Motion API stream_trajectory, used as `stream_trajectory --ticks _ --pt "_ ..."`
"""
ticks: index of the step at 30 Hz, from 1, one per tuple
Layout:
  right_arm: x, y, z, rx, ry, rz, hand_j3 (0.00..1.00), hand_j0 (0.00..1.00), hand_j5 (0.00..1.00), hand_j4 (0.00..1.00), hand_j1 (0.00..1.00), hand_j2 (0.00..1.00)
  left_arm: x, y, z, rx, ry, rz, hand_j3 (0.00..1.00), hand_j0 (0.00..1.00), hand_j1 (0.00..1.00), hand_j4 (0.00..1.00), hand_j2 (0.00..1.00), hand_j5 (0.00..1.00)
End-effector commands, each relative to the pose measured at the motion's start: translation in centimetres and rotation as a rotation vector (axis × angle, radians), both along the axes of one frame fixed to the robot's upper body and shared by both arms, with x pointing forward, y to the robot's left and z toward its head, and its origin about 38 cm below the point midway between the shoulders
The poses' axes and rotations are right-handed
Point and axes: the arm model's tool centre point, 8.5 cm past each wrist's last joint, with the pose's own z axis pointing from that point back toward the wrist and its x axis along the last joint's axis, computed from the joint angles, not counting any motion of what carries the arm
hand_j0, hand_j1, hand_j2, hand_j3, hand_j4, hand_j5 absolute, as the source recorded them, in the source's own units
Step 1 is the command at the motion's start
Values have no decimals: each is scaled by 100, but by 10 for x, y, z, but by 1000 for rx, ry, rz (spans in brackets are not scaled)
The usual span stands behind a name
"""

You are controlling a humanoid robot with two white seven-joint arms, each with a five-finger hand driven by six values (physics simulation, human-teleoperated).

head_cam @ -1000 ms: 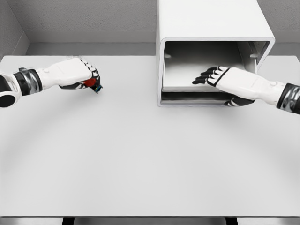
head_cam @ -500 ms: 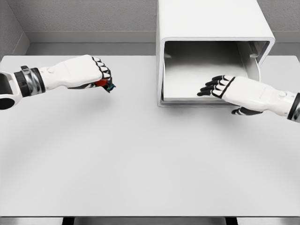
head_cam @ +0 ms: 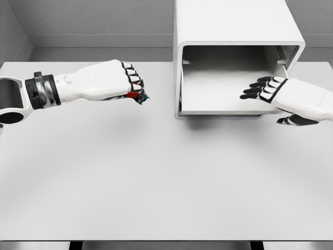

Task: Slide open multi-storey tabletop storage cabinets and put open load switch and slide close multi-storey tabletop storage cabinets

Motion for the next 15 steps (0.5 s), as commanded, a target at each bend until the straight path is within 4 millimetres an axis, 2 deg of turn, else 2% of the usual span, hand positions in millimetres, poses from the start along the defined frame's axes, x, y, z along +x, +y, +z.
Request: stream_trajectory --ticks 1,3,6,8,11,14,15 --pt "-2 -10 20 43 -22 -11 96 96 96 96 96 96 -2 -4 5 -18 -8 -11 48 48 48 48 48 48" --pt "-3 -11 21 66 -13 -6 96 96 96 96 96 96 -3 -8 11 -29 -17 -24 48 48 48 48 48 48" --pt "-13 -34 36 105 -18 -45 96 96 96 96 96 96 -5 -13 16 -38 -28 -42 48 48 48 48 48 48" --pt "-15 -39 37 120 -11 -54 95 95 95 95 95 95 -6 -21 20 -52 -36 -59 48 48 48 48 48 48" --pt "-22 -53 51 140 -9 -73 86 86 86 86 86 86 -8 -35 27 -74 -49 -94 48 48 48 48 48 48" --pt "-26 -56 46 129 15 -79 79 79 79 79 79 79 -16 -42 32 -81 -63 -127 48 48 48 48 48 48" --pt "-27 -59 44 120 26 -85 73 73 73 73 73 73 -19 -45 33 -83 -65 -139 48 48 48 48 48 48"
